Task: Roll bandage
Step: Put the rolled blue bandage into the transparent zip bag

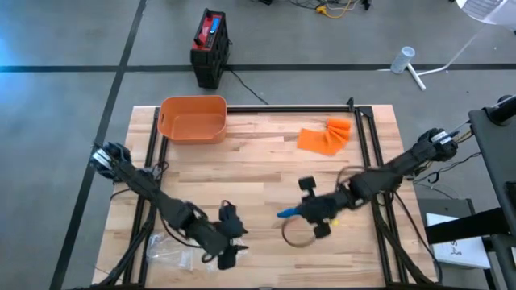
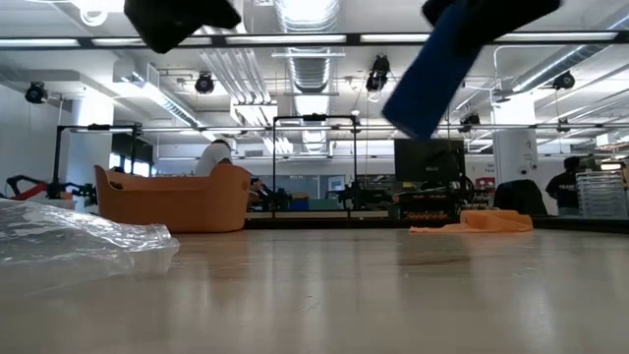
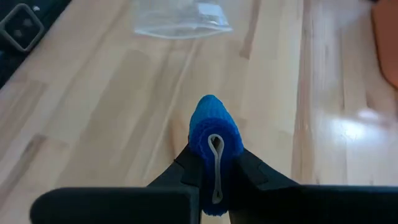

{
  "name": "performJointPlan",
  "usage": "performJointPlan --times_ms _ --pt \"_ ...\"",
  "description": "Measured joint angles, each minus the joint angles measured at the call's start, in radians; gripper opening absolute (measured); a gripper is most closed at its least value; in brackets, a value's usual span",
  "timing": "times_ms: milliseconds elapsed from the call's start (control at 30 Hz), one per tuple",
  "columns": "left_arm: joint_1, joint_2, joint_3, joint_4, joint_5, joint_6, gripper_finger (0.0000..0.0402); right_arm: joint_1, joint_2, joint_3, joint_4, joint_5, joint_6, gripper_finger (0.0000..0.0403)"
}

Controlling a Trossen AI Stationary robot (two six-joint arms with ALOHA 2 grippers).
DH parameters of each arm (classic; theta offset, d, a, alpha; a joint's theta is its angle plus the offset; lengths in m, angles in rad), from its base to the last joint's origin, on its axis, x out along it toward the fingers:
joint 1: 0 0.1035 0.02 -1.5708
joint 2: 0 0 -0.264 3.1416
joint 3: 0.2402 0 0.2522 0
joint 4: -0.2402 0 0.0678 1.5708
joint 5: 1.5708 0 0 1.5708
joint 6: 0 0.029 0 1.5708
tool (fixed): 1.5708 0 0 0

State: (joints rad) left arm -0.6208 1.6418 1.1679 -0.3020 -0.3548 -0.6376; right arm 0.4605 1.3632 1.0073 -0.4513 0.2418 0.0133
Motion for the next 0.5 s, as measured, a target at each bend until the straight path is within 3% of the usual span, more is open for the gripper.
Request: performJointPlan --times_ms 100,267,500 --pt "-0.005 0.115 0.125 -0.204 0.012 -0.087 0.0217 0.119 0.0 -0.002 0.029 0.092 0.065 0.0026" --pt "0.015 0.272 0.291 -0.419 0.206 -0.133 0.0215 0.298 0.0 0.001 0.081 0.128 0.206 0.0026" --pt "0.067 0.377 0.436 -0.656 0.283 -0.151 0.0216 0.457 0.019 0.0 0.215 0.223 0.294 0.0026"
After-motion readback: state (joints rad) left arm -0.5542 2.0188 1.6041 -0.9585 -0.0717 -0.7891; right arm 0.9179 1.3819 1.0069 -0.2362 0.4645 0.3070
